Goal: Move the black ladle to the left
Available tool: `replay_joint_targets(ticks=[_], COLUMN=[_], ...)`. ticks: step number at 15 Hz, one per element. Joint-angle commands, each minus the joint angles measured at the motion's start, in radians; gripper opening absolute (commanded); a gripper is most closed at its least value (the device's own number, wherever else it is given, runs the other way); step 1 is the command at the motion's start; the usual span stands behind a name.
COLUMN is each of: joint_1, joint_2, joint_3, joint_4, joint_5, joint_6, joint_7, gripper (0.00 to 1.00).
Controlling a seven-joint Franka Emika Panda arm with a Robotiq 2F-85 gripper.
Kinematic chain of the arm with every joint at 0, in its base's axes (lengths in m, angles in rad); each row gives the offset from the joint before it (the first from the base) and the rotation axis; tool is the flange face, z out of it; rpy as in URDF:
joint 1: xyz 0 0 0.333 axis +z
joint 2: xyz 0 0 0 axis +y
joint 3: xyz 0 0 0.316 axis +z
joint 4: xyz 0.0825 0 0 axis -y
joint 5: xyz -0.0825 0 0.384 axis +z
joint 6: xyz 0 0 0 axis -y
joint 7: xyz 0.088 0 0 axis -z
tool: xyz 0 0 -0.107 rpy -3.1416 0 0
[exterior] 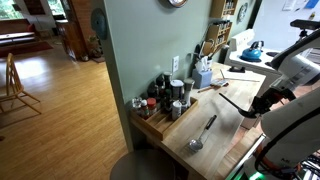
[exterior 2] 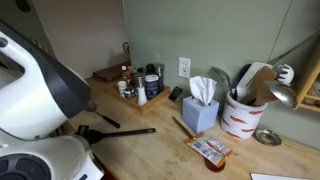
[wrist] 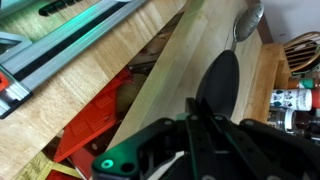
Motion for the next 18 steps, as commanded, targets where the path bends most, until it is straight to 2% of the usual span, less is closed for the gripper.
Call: replay_joint_targets(ticks=[1,4,7,13,18], joint_1=[0.033,0.062,0.098,0.171,0.179], joint_2=[-0.008,-0.007,0.007,0.062,0.114], joint_3=[-0.017,0.012,0.059,0.199,0.303], joint_4=[0.001,0.004,0.005,0.002,0.0], joint_5=[0.04,0.062,0.086,0.107,0.081], joint_6=[-0.006,0.022,0.103,0.29,0.352], joint_7=[-0.101,-0.136,-0.127,-0.071,-0.027], gripper=[0.01,0.01,0.01,0.01,0.01])
